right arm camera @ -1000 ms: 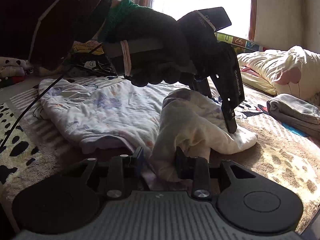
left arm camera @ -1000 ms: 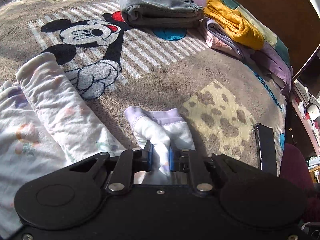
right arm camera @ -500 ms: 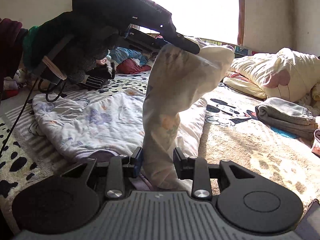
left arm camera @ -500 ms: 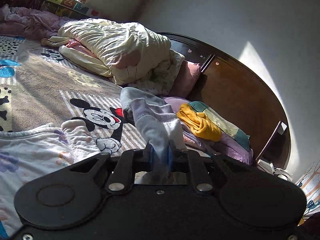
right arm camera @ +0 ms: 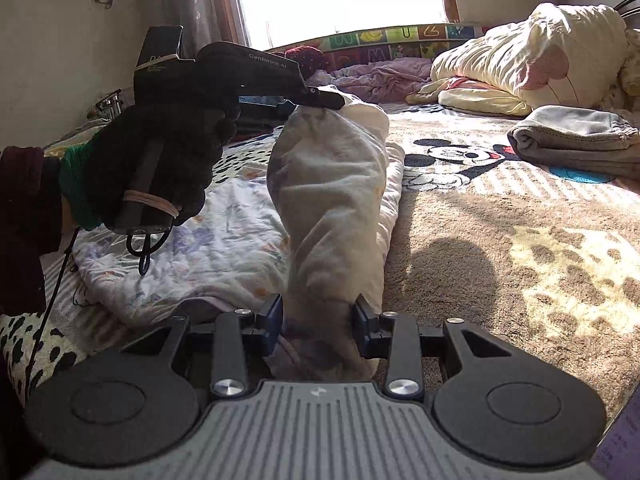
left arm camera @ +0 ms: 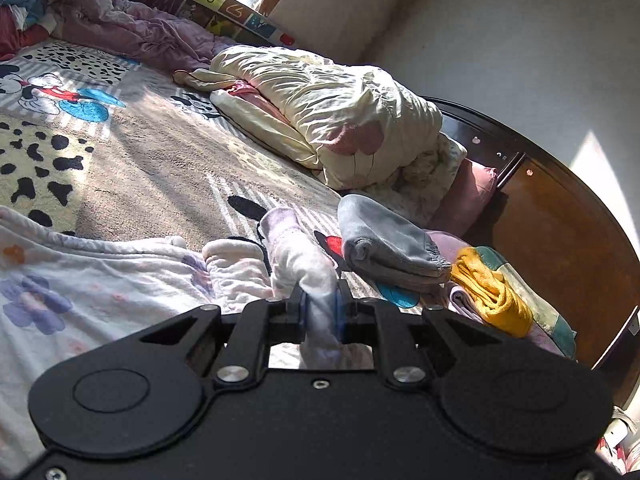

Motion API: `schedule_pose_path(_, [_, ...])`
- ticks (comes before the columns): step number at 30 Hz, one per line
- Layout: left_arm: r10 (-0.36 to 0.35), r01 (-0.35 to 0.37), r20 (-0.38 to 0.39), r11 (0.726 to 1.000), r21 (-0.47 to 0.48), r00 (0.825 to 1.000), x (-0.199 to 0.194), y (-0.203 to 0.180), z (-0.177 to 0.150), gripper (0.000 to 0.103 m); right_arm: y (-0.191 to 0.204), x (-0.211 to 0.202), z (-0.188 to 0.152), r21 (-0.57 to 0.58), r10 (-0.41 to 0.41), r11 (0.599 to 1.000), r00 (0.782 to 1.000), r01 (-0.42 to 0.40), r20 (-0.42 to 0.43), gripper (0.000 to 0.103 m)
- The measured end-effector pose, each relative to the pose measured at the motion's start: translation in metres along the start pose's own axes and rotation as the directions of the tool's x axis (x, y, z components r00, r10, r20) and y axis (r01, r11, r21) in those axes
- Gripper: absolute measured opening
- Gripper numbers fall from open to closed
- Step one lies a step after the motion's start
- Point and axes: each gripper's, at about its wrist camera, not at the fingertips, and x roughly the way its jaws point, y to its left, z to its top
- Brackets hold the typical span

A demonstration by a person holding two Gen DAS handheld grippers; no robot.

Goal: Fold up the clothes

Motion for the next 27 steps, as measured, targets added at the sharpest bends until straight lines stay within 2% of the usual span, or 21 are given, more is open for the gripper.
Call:
schedule_pose_path(2, [0.036,-0.035,-0.046,0.999,0.026,0.998,0.008,0.003,-0.006,0.011,0.002,0.001,-0.001,-0.030,-0.007,1.000,1.000,0.007,-0.005,0.038])
schedule_pose_path(4, [0.147,-0.135,-0.135,0.986,0.096,0.980,0.022,0.001,-0.010,0.011,0.005,0.004,-0.004,-0.049,-0.014,0.999,1.000,0.013,-0.021,0.038])
schedule_pose_path(5, [0.169,-0.153,-0.159,0.982,0.106,0.973,0.026,0.001,-0.012,0.011,0.008,0.006,-0.005,-0.066,-0.021,0.998,0.999,0.020,-0.027,0.038])
schedule_pose_path(6, [0.174,-0.158,-0.173,0.982,0.101,0.969,0.028,0.001,-0.013,0.012,0.009,0.006,-0.006,-0.077,-0.022,0.997,0.999,0.020,-0.030,0.039])
schedule_pose_path(7, [0.179,-0.163,-0.187,0.982,0.096,0.966,0.030,0.002,-0.013,0.020,0.011,0.007,-0.006,-0.085,-0.024,0.996,0.999,0.021,-0.033,0.039])
schedule_pose_path(9, [0.178,-0.164,-0.194,0.983,0.086,0.965,0.031,0.004,-0.013,0.024,0.009,0.005,-0.005,-0.069,-0.026,0.997,0.999,0.024,-0.025,0.039])
schedule_pose_path(11, [0.178,-0.160,-0.195,0.981,0.108,0.964,0.030,0.001,-0.014,0.022,0.006,0.001,-0.004,-0.043,-0.032,0.999,0.999,0.031,-0.010,0.038])
schedule_pose_path(12, [0.164,-0.145,-0.181,0.983,0.114,0.970,0.027,-0.001,-0.013,0.014,0.004,-0.001,-0.003,-0.028,-0.036,0.999,0.999,0.035,-0.002,0.038])
schedule_pose_path(14, [0.127,-0.112,-0.135,0.987,0.118,0.983,0.022,-0.006,-0.010,0.014,-0.002,-0.004,-0.003,0.013,-0.036,0.999,0.999,0.036,0.015,0.038])
schedule_pose_path(16, [0.165,-0.147,-0.147,0.981,0.123,0.975,0.025,-0.006,-0.008,0.014,-0.006,-0.001,-0.002,0.018,-0.034,0.999,0.999,0.034,0.004,0.037])
schedule_pose_path(17, [0.204,-0.181,-0.182,0.974,0.134,0.962,0.030,-0.006,-0.009,0.017,-0.005,0.002,-0.004,0.001,-0.042,0.999,0.999,0.042,-0.017,0.037])
schedule_pose_path(19, [0.244,-0.214,-0.238,0.966,0.146,0.940,0.034,-0.006,-0.010,0.044,-0.002,0.004,-0.006,-0.024,-0.047,0.999,0.998,0.047,-0.030,0.038])
schedule_pose_path(20, [0.251,-0.220,-0.221,0.963,0.155,0.943,0.029,-0.009,-0.009,0.048,-0.001,0.003,-0.006,-0.032,-0.046,0.998,0.999,0.045,-0.028,0.038])
schedule_pose_path(25, [0.290,-0.274,-0.118,0.952,0.139,0.950,-0.004,-0.024,0.003,0.048,0.001,-0.007,-0.006,-0.043,-0.050,0.998,0.999,0.050,-0.012,0.037])
schedule_pose_path(27, [0.277,-0.260,-0.104,0.954,0.152,0.955,-0.018,-0.033,0.005,0.047,0.000,-0.015,-0.004,-0.041,-0.061,0.997,0.998,0.062,0.015,0.037])
